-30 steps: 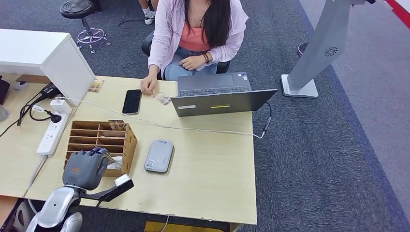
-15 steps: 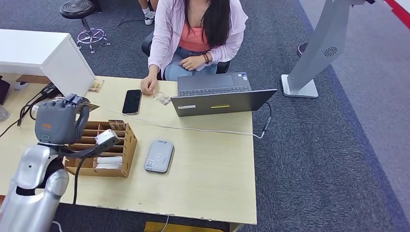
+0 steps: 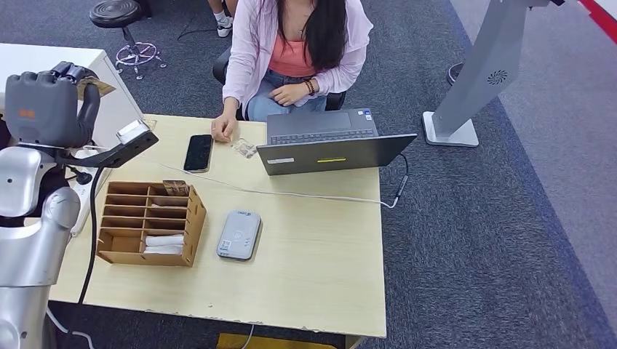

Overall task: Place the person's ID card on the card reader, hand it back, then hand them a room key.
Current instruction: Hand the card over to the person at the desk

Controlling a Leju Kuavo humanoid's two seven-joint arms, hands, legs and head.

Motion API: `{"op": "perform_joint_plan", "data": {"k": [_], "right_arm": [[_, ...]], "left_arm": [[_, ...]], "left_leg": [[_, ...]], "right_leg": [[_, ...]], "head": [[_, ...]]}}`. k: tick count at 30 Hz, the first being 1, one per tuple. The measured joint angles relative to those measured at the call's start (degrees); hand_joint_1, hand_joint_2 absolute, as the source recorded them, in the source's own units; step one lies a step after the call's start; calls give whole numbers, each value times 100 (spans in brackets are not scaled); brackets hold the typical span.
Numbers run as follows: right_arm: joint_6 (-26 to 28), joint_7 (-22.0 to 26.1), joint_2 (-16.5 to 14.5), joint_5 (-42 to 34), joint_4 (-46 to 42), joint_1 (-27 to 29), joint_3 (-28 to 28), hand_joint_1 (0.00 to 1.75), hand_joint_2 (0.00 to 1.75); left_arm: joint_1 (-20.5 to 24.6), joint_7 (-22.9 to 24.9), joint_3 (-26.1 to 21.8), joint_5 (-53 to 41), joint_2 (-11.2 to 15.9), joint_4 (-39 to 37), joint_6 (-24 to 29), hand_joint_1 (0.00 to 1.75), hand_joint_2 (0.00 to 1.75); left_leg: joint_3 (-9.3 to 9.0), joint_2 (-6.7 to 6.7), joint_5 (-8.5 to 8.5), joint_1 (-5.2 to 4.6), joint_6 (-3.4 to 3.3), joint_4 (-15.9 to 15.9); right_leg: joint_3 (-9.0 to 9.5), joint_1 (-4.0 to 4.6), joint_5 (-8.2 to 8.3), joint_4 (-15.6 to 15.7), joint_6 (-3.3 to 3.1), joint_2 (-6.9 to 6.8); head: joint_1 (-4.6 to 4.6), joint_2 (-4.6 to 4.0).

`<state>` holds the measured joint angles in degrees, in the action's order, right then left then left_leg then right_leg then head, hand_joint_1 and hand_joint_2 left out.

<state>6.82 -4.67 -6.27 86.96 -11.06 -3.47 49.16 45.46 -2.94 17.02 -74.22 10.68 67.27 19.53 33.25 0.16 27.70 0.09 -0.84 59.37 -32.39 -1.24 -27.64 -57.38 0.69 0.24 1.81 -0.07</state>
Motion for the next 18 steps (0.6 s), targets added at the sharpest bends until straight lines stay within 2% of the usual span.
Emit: {"op": "perform_joint_plan", "data": {"k": [7, 12, 18], "right_arm": [[-105, -17, 6, 14, 0, -14, -62, 0, 0], [-133, -44, 7, 16, 0, -11, -115, 0, 0], [-147, -39, 7, 19, 0, -11, -140, 0, 0]], "left_arm": [[752, -26, 1, -286, -3, -1473, 537, 175, 175], [821, -34, 1, -302, 55, -2016, 751, 175, 175], [790, -51, 1, -311, 162, -2212, 807, 175, 175]], "left_leg": [[0, 1, -4, 0, 0, 0], [1, 1, -5, 0, 1, -1], [3, 0, -5, 0, 1, -1]], "right_leg": [[0, 0, 3, -3, 1, 2], [0, 0, 3, -4, 1, 4], [0, 0, 3, -4, 2, 1]], "head": [[-8, 0], [-8, 0], [-7, 0]]}}
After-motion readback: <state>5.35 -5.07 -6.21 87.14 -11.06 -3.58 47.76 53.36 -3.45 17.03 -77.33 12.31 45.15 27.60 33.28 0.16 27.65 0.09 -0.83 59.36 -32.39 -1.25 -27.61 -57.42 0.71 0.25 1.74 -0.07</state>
